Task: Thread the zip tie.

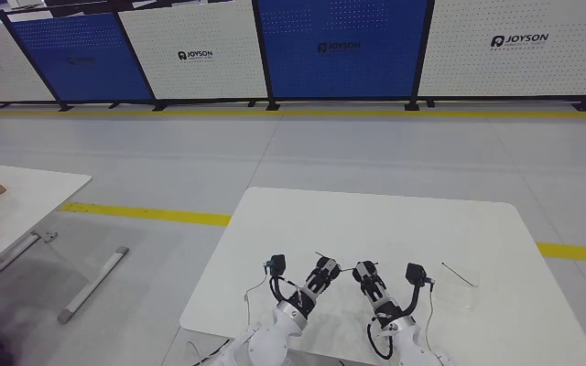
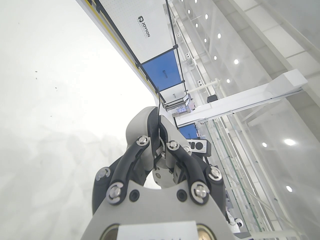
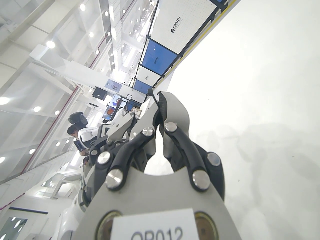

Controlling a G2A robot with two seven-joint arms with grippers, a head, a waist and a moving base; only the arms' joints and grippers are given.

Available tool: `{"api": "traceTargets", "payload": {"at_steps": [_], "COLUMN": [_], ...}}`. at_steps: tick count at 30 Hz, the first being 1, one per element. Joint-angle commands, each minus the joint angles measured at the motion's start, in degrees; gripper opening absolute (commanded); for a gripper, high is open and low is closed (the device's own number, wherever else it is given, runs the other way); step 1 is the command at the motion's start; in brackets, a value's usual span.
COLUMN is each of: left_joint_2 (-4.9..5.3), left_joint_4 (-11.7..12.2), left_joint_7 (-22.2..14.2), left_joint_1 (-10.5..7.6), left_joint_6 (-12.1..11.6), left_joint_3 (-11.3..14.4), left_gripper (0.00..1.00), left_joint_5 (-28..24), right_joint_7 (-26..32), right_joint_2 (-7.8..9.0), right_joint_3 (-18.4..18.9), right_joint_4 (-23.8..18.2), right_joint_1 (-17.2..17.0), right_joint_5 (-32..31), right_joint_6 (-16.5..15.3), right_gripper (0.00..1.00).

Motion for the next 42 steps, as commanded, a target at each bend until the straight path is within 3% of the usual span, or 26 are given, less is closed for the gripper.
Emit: {"api": "traceTargets", "payload": {"at_steps": [1,14,20,33,42], "left_joint_2": [0.00,-0.55,-0.45,-0.46,-0.49], "left_joint_4": [0.00,0.31,0.08,0.13,0.27], "left_joint_7": [0.00,-0.96,-3.22,-3.24,-5.40], "left_joint_1": [0.00,-0.78,-0.89,-0.93,-1.05], "left_joint_6": [0.00,1.61,2.53,2.54,2.16], "left_joint_3": [0.00,-0.92,-0.72,-0.70,-1.16], "left_gripper": [0.00,0.00,0.00,0.00,0.00], "left_joint_5": [0.00,-8.86,-8.26,-8.29,-11.36], "right_joint_7": [0.00,-0.98,-0.84,-0.84,0.01], "right_joint_2": [0.00,0.00,-0.10,-0.10,-0.39], "right_joint_3": [0.00,1.77,1.89,1.89,1.55], "right_joint_4": [0.00,-0.28,0.07,0.07,-0.08], "right_joint_1": [0.00,-1.37,-1.18,-1.18,-0.86], "right_joint_5": [0.00,0.50,0.41,0.41,0.30], "right_joint_6": [0.00,-2.81,-3.06,-3.06,-2.07], "right_gripper": [0.00,0.00,0.00,0.00,0.00]}}
